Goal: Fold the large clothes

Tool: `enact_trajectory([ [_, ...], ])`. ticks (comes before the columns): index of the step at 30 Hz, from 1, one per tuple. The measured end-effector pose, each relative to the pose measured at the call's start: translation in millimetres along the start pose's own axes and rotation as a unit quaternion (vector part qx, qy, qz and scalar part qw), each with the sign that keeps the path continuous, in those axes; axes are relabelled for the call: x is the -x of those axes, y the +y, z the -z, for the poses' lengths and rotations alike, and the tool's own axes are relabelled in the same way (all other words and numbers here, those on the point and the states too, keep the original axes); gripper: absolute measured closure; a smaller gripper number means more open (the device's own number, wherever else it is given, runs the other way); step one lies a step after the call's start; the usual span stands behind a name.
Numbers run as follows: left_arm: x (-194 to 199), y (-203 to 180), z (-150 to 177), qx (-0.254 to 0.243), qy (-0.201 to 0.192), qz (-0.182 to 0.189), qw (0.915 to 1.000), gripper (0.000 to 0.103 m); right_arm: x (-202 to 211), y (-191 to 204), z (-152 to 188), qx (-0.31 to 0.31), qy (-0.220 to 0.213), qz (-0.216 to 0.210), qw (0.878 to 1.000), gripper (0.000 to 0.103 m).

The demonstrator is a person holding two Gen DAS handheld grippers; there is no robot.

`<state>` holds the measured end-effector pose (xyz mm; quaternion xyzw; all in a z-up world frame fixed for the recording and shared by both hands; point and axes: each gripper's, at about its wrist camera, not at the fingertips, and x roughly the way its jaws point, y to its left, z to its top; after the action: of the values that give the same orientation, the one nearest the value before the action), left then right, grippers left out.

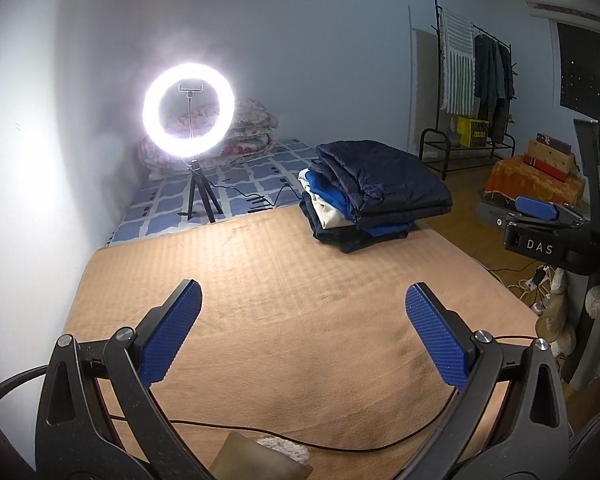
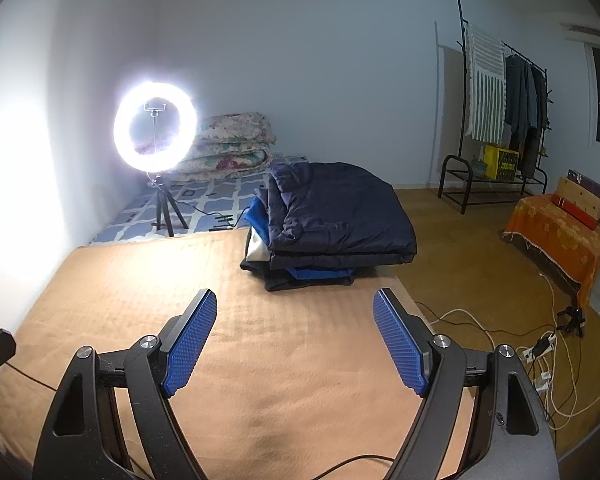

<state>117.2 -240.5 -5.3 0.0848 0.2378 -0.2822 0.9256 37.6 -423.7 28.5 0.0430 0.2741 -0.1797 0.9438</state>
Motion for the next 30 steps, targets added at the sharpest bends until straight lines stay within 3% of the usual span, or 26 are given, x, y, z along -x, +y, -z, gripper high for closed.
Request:
enact_trajectory([
  [30, 0.5, 0.4, 2.3, -0.003, 0.004, 0.001, 1.0, 0.0, -1.3, 4.1, 2.7, 0.003, 0.007, -0.004, 1.0, 0.022],
])
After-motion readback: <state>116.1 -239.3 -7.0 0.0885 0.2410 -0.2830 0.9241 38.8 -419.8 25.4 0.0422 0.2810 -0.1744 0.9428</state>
